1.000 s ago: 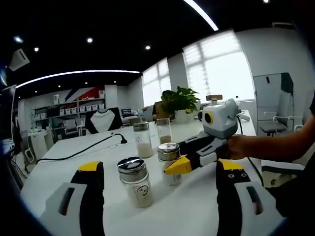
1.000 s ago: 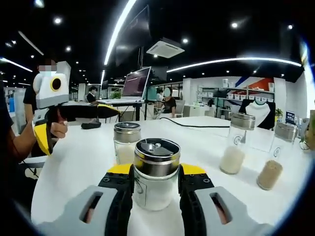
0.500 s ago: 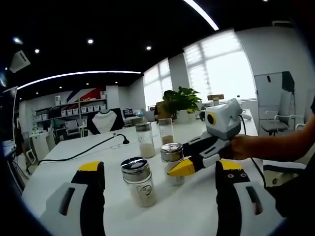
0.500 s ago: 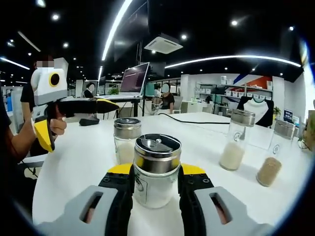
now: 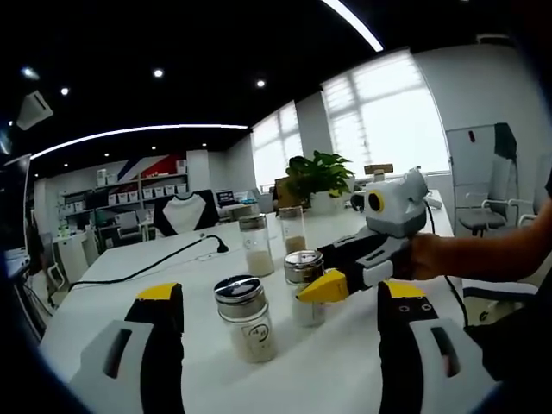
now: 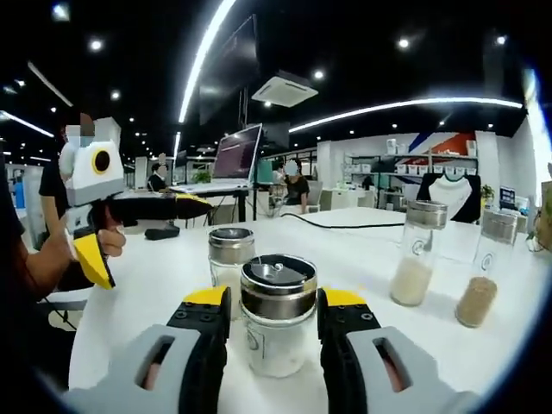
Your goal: Rotate the seasoning bottle until the label or dispensing opening points toward the visible target arrow and the bottle remains upright within the marked orientation range
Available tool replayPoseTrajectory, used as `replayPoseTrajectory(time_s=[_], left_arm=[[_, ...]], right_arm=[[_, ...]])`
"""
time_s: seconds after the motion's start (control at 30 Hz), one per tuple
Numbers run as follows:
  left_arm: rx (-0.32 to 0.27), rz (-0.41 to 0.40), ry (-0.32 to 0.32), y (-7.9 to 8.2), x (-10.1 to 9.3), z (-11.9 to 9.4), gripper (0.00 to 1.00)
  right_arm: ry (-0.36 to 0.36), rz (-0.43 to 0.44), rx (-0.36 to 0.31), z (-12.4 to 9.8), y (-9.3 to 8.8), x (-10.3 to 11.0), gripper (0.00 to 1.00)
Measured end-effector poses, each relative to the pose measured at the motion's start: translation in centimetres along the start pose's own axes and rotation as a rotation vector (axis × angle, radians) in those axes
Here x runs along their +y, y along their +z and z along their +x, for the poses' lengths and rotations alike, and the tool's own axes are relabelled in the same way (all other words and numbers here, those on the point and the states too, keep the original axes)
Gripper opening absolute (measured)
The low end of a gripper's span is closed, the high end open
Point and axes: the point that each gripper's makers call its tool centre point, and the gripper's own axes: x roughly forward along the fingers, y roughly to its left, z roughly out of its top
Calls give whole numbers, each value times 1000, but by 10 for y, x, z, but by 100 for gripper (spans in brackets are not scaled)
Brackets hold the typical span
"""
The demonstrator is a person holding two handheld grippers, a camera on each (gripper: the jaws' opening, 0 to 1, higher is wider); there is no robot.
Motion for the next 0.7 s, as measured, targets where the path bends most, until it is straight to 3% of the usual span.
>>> replayPoseTrajectory(time_s=[0.1,0.23,0.4,0.57,0.7], left_arm=[[4,-3,-2,-1,-1,1,99],[5,1,-1,-1,-1,1,99],[4,2,0,0,-1,0,99],[-2,3,2,3,-1,-1,99],[-15,2,7,5,-1,-1,100]], right_arm=[[-34,-32,20,0,8,-1,46],[-110,-89,-5,-5,26,-9,46],[-210,-59,-53,-11,44,-31,45],[-305,-59,-49,-11,48,-61,44],[-334,-90,-34,-7,49,-75,42]])
